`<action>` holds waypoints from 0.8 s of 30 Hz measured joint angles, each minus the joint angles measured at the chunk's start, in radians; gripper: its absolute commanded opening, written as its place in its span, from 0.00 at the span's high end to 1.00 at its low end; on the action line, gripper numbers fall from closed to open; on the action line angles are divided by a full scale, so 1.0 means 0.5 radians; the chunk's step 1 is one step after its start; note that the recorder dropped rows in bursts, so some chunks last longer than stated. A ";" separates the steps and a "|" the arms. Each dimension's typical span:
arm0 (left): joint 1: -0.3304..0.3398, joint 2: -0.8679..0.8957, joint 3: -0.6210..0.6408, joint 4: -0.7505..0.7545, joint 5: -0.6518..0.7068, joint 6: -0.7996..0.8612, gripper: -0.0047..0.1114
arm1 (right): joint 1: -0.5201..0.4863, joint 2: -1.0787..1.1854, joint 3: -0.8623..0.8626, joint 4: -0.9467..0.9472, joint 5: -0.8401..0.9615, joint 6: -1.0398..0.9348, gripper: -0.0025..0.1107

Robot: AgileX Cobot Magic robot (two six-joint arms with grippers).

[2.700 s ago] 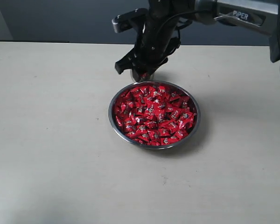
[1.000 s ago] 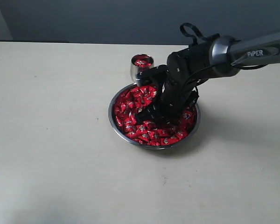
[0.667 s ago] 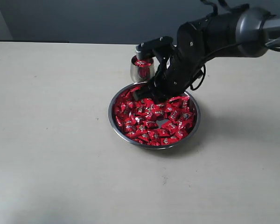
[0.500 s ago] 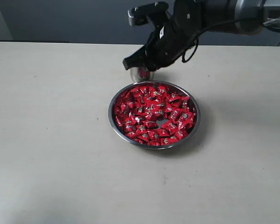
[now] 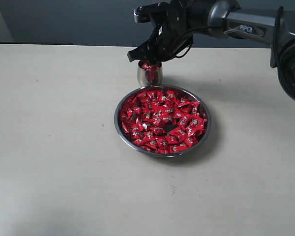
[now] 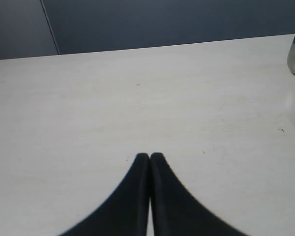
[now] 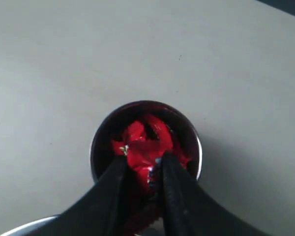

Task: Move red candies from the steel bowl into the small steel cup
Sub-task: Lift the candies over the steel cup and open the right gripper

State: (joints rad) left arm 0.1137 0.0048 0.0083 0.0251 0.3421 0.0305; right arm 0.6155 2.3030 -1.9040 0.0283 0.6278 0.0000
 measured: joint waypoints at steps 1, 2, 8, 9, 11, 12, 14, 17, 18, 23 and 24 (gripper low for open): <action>0.000 0.000 0.000 0.000 0.000 0.000 0.96 | 0.000 0.005 -0.003 0.008 -0.018 0.000 0.98; 0.000 0.000 0.000 0.000 0.000 0.000 0.96 | 0.000 0.015 -0.010 0.008 -0.035 0.000 0.98; 0.000 0.000 0.000 0.000 0.000 0.000 0.96 | 0.000 0.057 -0.021 0.008 -0.063 0.000 0.76; 0.000 0.000 0.000 0.000 0.000 0.000 0.96 | 0.000 0.056 -0.021 0.008 -0.063 0.000 0.70; 0.000 0.000 0.000 0.000 0.000 0.000 0.96 | 0.000 0.056 -0.021 0.008 -0.063 0.000 0.61; 0.000 0.000 0.000 0.000 0.000 0.000 0.96 | 0.000 0.056 -0.021 0.008 -0.063 0.000 0.59; 0.000 0.000 0.000 0.000 0.000 0.000 0.96 | 0.000 0.056 -0.021 -0.001 -0.067 0.000 0.58; 0.000 0.000 0.000 0.000 0.000 0.000 0.96 | 0.000 0.040 -0.021 -0.015 -0.067 0.000 0.58; 0.000 0.000 0.000 0.000 0.000 0.000 0.96 | 0.000 0.037 -0.021 -0.020 -0.060 0.000 0.58; 0.000 0.000 0.000 0.000 0.000 0.000 0.96 | 0.000 -0.097 -0.024 -0.042 0.017 0.000 0.58; 0.000 0.000 0.000 0.000 0.000 0.000 0.96 | 0.000 -0.126 -0.024 -0.057 0.031 0.000 0.58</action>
State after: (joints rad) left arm 0.1137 0.0048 0.0083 0.0251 0.3421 0.0305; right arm 0.6155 2.2400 -1.9161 0.0000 0.6431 0.0000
